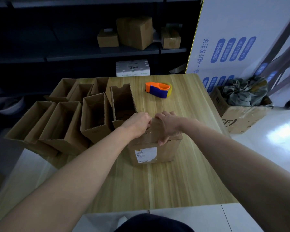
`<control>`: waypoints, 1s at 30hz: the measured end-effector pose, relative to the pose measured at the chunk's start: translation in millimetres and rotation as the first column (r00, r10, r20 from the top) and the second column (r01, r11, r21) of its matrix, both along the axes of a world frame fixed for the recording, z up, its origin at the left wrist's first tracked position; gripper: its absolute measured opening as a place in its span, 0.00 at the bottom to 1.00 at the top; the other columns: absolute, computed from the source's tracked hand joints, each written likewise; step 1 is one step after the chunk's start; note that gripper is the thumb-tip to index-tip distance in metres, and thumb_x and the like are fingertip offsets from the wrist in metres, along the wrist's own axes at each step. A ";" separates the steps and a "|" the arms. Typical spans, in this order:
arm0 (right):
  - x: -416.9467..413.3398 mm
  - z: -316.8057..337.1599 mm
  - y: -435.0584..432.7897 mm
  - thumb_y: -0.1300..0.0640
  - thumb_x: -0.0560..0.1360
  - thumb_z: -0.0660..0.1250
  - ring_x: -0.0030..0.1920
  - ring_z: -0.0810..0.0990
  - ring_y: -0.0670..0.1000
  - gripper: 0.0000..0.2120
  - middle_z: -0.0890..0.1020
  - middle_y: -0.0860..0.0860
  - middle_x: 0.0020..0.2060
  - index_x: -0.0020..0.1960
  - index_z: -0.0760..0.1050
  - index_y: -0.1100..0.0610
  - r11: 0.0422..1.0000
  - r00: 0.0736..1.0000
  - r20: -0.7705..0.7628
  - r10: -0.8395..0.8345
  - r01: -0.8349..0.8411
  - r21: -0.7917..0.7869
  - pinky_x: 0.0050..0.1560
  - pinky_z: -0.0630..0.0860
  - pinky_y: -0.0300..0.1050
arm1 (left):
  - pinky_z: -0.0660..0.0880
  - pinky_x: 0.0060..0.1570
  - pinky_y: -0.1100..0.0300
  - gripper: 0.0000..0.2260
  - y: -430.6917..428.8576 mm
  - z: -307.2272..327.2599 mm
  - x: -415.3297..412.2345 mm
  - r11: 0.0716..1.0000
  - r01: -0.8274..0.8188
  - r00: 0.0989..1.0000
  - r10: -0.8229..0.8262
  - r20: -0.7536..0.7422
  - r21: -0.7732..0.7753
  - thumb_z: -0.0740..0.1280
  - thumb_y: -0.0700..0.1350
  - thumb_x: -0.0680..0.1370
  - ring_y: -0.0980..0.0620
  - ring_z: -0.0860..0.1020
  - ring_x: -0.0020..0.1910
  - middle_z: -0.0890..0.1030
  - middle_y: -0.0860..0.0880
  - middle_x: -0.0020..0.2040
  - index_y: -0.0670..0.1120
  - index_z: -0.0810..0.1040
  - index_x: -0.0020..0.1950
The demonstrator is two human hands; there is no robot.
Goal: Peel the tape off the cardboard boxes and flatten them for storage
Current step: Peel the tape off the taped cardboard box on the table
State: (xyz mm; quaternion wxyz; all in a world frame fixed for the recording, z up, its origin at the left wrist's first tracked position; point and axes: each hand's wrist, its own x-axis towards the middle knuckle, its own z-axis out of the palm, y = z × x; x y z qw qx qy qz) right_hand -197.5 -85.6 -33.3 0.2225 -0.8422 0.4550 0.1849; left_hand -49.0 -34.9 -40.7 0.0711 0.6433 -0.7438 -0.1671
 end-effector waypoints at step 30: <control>0.3 3.0 0.4 0.42 0.59 0.80 0.69 0.57 0.56 0.57 0.62 0.49 0.69 0.77 0.49 0.50 1.000 1.000 0.016 -0.025 0.025 0.018 0.67 0.65 0.57 | 0.74 0.53 0.52 0.07 -8.4 5.1 6.6 0.994 0.101 0.995 -0.102 0.010 0.050 0.63 0.42 0.79 0.48 0.76 0.50 0.77 0.46 0.50 0.42 0.81 0.51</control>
